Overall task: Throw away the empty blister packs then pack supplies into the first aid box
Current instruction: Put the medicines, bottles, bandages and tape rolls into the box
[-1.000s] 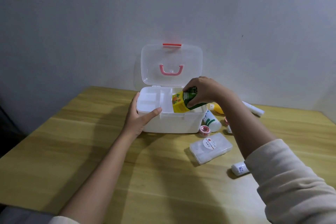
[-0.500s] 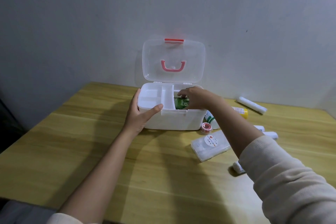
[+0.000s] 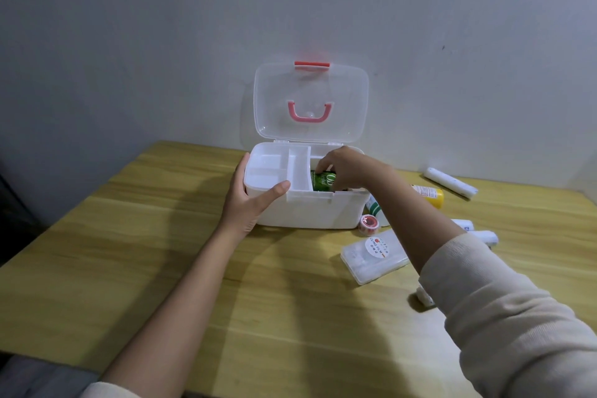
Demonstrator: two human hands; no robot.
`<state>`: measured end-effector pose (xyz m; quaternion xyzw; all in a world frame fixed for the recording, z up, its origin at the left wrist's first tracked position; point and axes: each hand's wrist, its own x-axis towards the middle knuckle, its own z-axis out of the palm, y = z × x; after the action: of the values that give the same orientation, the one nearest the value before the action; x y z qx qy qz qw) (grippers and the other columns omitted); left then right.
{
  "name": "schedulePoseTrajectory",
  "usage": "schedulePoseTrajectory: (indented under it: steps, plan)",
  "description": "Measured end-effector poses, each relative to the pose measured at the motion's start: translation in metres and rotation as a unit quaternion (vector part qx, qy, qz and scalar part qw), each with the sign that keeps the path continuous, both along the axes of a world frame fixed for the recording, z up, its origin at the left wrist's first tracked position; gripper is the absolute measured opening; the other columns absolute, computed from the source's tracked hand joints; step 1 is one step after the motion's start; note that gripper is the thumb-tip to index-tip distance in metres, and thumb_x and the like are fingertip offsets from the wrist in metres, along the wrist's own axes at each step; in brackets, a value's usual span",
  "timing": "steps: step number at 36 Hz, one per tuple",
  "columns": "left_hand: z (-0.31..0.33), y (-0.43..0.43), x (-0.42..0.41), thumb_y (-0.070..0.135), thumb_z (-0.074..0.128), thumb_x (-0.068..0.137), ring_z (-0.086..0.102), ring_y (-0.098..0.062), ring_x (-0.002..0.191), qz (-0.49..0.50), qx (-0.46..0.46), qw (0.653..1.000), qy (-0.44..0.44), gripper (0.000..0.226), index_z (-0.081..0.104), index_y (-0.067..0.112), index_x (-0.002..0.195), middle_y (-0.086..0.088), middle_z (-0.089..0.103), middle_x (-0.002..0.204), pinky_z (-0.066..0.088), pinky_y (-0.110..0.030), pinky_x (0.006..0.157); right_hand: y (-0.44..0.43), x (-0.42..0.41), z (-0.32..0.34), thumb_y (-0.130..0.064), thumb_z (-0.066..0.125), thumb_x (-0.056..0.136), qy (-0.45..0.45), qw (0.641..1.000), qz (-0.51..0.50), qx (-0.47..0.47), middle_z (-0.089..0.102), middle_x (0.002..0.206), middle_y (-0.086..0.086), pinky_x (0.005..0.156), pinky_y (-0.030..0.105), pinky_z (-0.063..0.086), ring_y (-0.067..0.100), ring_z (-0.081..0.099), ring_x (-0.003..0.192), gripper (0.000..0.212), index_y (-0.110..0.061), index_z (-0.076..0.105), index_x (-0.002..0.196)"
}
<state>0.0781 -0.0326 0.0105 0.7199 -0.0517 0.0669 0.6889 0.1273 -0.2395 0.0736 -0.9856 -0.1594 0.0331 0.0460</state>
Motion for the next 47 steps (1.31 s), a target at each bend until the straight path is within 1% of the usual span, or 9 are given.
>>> schedulePoseTrajectory:
  steps: [7, 13, 17, 24, 29, 33, 38, 42, 47]
  plan:
    - [0.0, -0.001, -0.001, 0.056, 0.079, 0.045, 0.04, -0.013, 0.139, -0.001, 0.0, 1.0, -0.004, 0.121, 0.03, 0.024, 0.151, 0.004, 0.041, 0.153, 0.037, -0.035, 0.115, 0.004, 0.002, -0.002, -0.012, 0.071, 0.074, -0.022, 1.0, 0.008, 0.015, 0.061, 0.123, 0.004, 0.074, 0.023, 0.034, 0.021, 0.054, 0.111, 0.048, -0.017, 0.062, 0.121]
    - [-0.001, 0.0, 0.001, 0.056, 0.081, 0.046, 0.04, -0.013, 0.14, -0.001, 0.004, 1.0, -0.002, 0.121, 0.03, 0.024, 0.152, 0.004, 0.041, 0.153, 0.036, -0.038, 0.116, 0.001, 0.0, -0.003, -0.013, 0.071, 0.074, -0.024, 0.999, 0.015, 0.032, 0.064, 0.115, 0.006, 0.081, 0.027, 0.046, 0.021, 0.057, 0.104, 0.042, -0.015, 0.065, 0.116]
    - [-0.001, 0.001, 0.001, 0.058, 0.08, 0.047, 0.039, -0.013, 0.14, -0.002, 0.009, 1.0, -0.005, 0.12, 0.03, 0.026, 0.151, 0.005, 0.04, 0.153, 0.037, -0.036, 0.115, -0.008, -0.009, 0.004, -0.017, 0.075, 0.073, -0.021, 0.993, 0.011, 0.115, 0.068, 0.111, 0.007, 0.091, 0.036, 0.052, 0.02, 0.062, 0.099, 0.037, -0.012, 0.068, 0.109]
    - [-0.002, -0.008, -0.008, 0.037, 0.084, 0.07, 0.047, -0.014, 0.128, 0.029, 0.019, 0.999, -0.016, 0.094, 0.033, 0.021, 0.147, 0.004, 0.048, 0.14, 0.042, -0.029, 0.104, -0.039, -0.064, 0.021, -0.013, 0.072, 0.078, -0.086, 0.949, -0.031, 0.301, 0.069, 0.104, 0.003, 0.081, 0.013, 0.049, 0.011, 0.062, 0.09, 0.023, -0.011, 0.07, 0.101]
    - [-0.003, -0.009, -0.012, 0.056, 0.079, 0.064, 0.043, -0.018, 0.137, 0.063, 0.044, 0.997, -0.009, 0.105, 0.032, 0.018, 0.15, -0.002, 0.044, 0.149, 0.036, -0.042, 0.115, -0.065, -0.111, 0.003, -0.008, 0.073, 0.075, -0.124, 0.912, -0.069, 0.384, 0.067, 0.083, 0.004, 0.086, 0.031, 0.055, 0.017, 0.064, 0.08, 0.009, -0.013, 0.068, 0.079]
    - [-0.003, -0.012, -0.013, 0.049, 0.077, 0.074, 0.038, -0.02, 0.141, 0.078, 0.056, 0.995, -0.008, 0.098, 0.027, 0.016, 0.152, -0.005, 0.039, 0.154, 0.032, -0.041, 0.117, -0.081, -0.129, -0.023, -0.02, 0.079, 0.069, -0.029, 0.931, -0.098, 0.352, 0.067, 0.087, -0.004, 0.082, 0.032, 0.051, 0.009, 0.06, 0.08, 0.021, -0.017, 0.069, 0.088]
    - [-0.005, -0.014, -0.013, 0.042, 0.075, 0.082, 0.036, -0.021, 0.143, 0.09, 0.059, 0.994, -0.004, 0.092, 0.025, 0.014, 0.153, -0.006, 0.036, 0.156, 0.03, -0.039, 0.118, -0.088, -0.14, -0.043, -0.036, 0.079, 0.068, 0.09, 0.956, -0.12, 0.251, 0.052, 0.125, -0.016, 0.096, 0.027, 0.038, 0.007, 0.046, 0.113, 0.06, -0.034, 0.056, 0.123]
    - [-0.002, -0.014, -0.014, 0.051, 0.076, 0.076, 0.041, -0.023, 0.139, 0.085, 0.064, 0.994, -0.006, 0.095, 0.03, 0.016, 0.151, -0.007, 0.041, 0.151, 0.034, -0.039, 0.116, -0.089, -0.141, -0.041, -0.03, 0.082, 0.065, 0.098, 0.968, -0.102, 0.209, 0.046, 0.139, -0.011, 0.103, 0.03, 0.037, 0.012, 0.043, 0.125, 0.07, -0.035, 0.051, 0.128]
    - [0.0, -0.014, -0.017, 0.053, 0.075, 0.074, 0.04, -0.023, 0.14, 0.08, 0.063, 0.995, -0.002, 0.097, 0.029, 0.017, 0.151, -0.007, 0.04, 0.152, 0.034, -0.042, 0.116, -0.092, -0.143, -0.048, -0.03, 0.083, 0.063, 0.067, 0.969, -0.116, 0.207, 0.051, 0.132, -0.007, 0.093, 0.026, 0.04, 0.014, 0.047, 0.12, 0.069, -0.03, 0.054, 0.126]
